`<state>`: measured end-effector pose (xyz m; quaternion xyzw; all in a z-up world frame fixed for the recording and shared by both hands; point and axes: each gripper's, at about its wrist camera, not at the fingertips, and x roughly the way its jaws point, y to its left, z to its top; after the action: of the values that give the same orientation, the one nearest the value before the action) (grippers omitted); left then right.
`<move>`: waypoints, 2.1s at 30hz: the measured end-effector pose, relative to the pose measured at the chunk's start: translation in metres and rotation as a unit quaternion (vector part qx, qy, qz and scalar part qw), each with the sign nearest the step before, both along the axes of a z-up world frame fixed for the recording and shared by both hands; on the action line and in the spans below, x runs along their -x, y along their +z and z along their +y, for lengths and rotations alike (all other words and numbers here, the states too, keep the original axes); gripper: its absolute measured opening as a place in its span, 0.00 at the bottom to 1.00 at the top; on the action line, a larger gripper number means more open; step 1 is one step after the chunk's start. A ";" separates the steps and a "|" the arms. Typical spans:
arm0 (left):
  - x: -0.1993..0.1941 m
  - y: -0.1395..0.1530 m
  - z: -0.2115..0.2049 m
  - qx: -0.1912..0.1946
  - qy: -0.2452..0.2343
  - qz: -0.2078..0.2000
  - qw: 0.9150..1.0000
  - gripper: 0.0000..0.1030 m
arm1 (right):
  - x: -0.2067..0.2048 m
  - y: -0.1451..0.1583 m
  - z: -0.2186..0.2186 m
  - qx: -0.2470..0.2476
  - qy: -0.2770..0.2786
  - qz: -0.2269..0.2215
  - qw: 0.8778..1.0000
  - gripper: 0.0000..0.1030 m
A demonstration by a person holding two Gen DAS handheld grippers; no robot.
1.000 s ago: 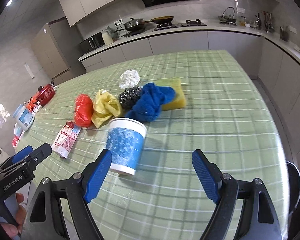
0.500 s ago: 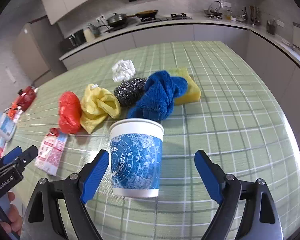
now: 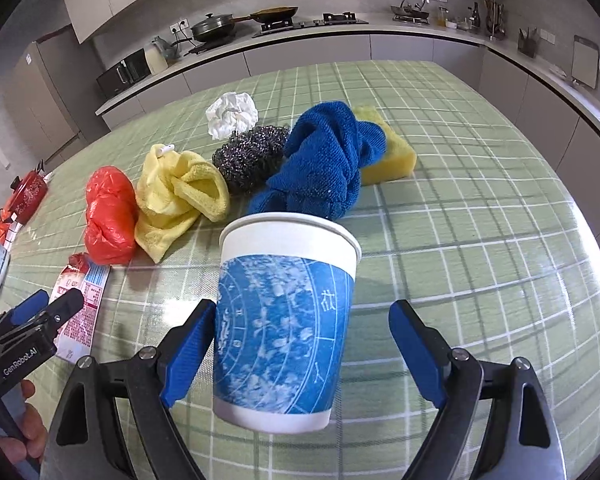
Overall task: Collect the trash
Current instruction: 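Grasp the white-blue paper cup with the right tool while the left tool grasps the white-red milk carton, then carry the cup and carton from the island over the black bucket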
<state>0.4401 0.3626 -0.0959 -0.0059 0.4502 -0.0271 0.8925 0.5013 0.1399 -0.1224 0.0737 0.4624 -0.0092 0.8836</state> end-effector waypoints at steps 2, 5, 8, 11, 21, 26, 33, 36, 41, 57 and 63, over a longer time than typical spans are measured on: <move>-0.002 -0.004 0.001 0.000 0.000 0.003 1.000 0.83 | -0.003 -0.004 0.002 -0.004 0.003 0.004 1.000 0.86; -0.005 -0.010 0.004 0.004 0.004 0.008 1.000 0.80 | -0.005 -0.008 0.005 -0.002 0.006 0.003 1.000 0.75; -0.006 -0.015 0.006 0.012 0.004 0.016 1.000 0.68 | -0.010 -0.012 0.007 -0.005 0.010 0.009 1.000 0.66; -0.004 -0.017 0.007 0.014 0.000 0.014 1.000 0.59 | -0.013 -0.012 0.009 -0.002 0.015 0.005 1.000 0.65; 0.004 -0.015 0.004 0.023 -0.002 0.008 1.000 0.50 | -0.015 -0.012 0.011 0.006 0.024 0.008 1.000 0.63; 0.010 -0.004 0.000 0.031 -0.007 -0.006 0.999 0.50 | -0.011 -0.008 0.010 0.009 0.028 -0.002 1.000 0.60; 0.016 0.011 -0.008 0.035 -0.014 -0.014 0.999 0.50 | 0.000 0.006 0.002 0.005 0.025 -0.018 1.000 0.60; 0.020 0.016 -0.016 0.036 -0.019 -0.017 0.999 0.50 | 0.006 0.014 -0.003 0.004 0.026 -0.025 0.999 0.60; 0.028 0.021 -0.033 0.035 -0.028 -0.022 0.999 0.50 | 0.018 0.024 -0.013 0.000 0.026 -0.035 0.999 0.60; 0.053 0.031 -0.145 0.033 -0.040 -0.031 0.998 0.50 | 0.051 0.034 -0.102 -0.023 0.036 -0.039 0.998 0.60; 0.066 0.031 -0.187 0.040 -0.044 -0.027 0.998 0.50 | 0.059 0.032 -0.144 -0.040 0.040 -0.031 0.998 0.60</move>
<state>0.3739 0.1754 -0.0651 -0.0211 0.4245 -0.0847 0.9012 0.4419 -0.0040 -0.0904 0.0901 0.4372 0.0471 0.8936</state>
